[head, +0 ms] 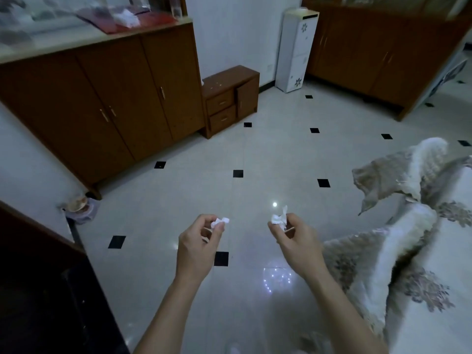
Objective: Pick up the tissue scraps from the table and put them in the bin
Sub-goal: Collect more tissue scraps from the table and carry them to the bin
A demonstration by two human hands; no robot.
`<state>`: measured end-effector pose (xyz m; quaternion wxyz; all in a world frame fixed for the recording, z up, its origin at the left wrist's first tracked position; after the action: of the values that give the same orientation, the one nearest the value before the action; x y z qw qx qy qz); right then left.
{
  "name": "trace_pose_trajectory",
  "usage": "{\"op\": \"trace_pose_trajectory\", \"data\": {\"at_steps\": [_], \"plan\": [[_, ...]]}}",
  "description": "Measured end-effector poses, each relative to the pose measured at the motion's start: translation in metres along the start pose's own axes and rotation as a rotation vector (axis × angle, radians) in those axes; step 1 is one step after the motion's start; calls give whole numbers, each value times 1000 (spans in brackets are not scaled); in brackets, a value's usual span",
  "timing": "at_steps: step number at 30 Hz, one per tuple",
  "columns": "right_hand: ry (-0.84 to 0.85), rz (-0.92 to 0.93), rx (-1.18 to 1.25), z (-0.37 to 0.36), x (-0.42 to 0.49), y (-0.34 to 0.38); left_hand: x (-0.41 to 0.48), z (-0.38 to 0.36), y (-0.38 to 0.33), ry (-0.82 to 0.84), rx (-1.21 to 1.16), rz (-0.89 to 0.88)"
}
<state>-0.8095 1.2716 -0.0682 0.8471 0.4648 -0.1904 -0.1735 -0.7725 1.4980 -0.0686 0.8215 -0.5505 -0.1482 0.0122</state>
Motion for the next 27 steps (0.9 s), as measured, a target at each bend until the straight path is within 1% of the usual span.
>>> {"op": "trace_pose_trajectory", "data": {"at_steps": [6, 13, 16, 19, 24, 27], "plan": [[-6, -41, -15, -26, 47, -4, 53, -23, 14, 66, -2, 27], [9, -90, 4, -53, 132, -17, 134, -71, 22, 108, -5, -9], [5, -107, -7, -61, 180, -25, 175, -104, 20, 128, 9, -28], [-4, -132, 16, -61, 238, -29, 221, -143, 11, 151, 6, -10], [-84, -139, 36, -39, 337, -29, 289, -215, -22, 172, -34, -28], [-140, -145, 32, -24, 381, -34, 317, -254, -37, 202, -55, -52]]}}
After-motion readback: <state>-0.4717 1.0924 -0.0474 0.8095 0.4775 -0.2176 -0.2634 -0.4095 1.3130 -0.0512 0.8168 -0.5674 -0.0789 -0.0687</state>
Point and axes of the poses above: each hand's wrist, its own x-axis towards the middle knuckle, its own z-axis out of the back of the hand, y = z × x, the point moved 2 cm from there along x, towards the middle knuckle, and after that the axes turned 10 degrees about -y, right-handed, at the moved point
